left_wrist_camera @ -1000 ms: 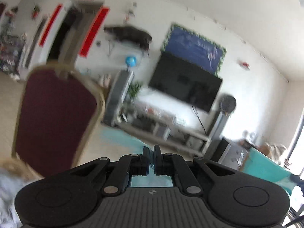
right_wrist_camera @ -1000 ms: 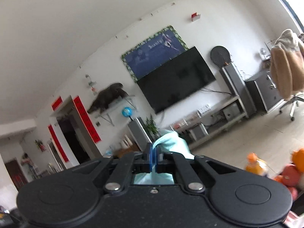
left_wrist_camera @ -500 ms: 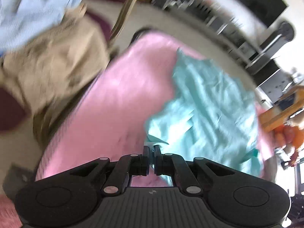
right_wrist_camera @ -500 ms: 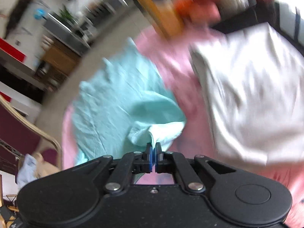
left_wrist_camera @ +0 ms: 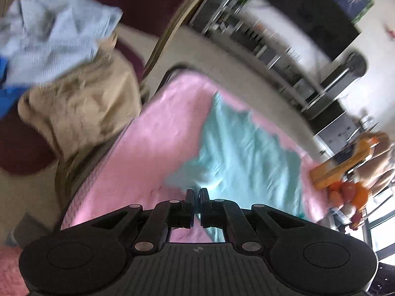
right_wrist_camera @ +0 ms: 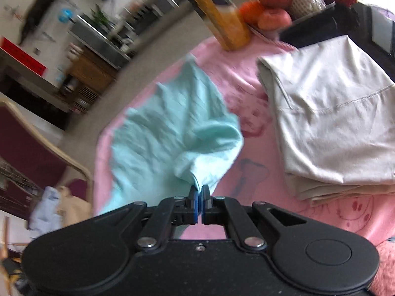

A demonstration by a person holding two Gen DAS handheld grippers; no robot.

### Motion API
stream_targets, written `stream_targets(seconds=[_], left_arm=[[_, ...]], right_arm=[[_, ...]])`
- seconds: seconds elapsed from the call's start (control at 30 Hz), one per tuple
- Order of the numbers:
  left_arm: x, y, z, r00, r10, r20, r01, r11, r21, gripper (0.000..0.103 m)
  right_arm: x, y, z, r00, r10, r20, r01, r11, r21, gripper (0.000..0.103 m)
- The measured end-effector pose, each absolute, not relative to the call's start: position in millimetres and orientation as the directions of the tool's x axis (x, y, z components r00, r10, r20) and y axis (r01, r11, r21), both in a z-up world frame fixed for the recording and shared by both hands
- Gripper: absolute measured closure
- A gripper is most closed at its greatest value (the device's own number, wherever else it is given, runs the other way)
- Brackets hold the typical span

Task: Fold clothes
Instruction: 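Grasp the shirt with both tools and lift it up off the towel, then swing the raised light-blue shirt with both tools and lower it onto the towel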

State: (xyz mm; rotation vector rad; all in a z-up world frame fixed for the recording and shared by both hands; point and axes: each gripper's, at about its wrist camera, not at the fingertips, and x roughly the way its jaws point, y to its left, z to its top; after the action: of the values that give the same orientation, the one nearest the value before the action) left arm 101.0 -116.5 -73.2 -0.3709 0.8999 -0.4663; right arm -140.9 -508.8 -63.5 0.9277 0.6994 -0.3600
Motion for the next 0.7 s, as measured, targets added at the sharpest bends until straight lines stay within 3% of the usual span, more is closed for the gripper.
stream_targets(seconds=[0.1, 0.27, 0.37, 0.43, 0.53, 0.7], left_arm=[[99.4, -114.5, -6.0, 0.621, -0.569, -0.539, 0.295, 0.807, -0.511, 0.101], [60.0, -89.7, 130.9, 0.742, -0.628, -0.235, 0.450, 0.727, -0.519, 0.101], [29.2, -65.5, 189.5, 0.763, -0.641, -0.083, 0.524, 0.688, -0.501, 0.101], [15.2, -56.1, 217.3, 0.764, -0.645, -0.017, 0.558, 0.675, -0.483, 0.101], [10.7, -59.3, 242.8, 0.770, -0.638, 0.011, 0.574, 0.685, -0.449, 0.100], [54.4, -98.7, 234.8, 0.773, -0.624, -0.119, 0.530, 0.736, -0.421, 0.100]], right_arm=[[-145.2, -506.0, -11.7, 0.816, -0.009, -0.578, 0.470, 0.591, 0.655, 0.101], [-171.8, -484.2, 108.6, 0.947, -0.084, -0.309, 0.280, 0.686, 0.672, 0.101], [-208.5, -464.7, 170.3, 0.985, -0.119, -0.126, 0.172, 0.744, 0.646, 0.101], [-223.8, -456.9, 198.5, 0.990, -0.130, -0.054, 0.136, 0.774, 0.619, 0.101], [-233.4, -451.0, 231.4, 0.990, -0.141, 0.014, 0.106, 0.805, 0.584, 0.101], [-183.9, -467.4, 243.6, 0.988, -0.148, -0.049, 0.149, 0.795, 0.588, 0.101]])
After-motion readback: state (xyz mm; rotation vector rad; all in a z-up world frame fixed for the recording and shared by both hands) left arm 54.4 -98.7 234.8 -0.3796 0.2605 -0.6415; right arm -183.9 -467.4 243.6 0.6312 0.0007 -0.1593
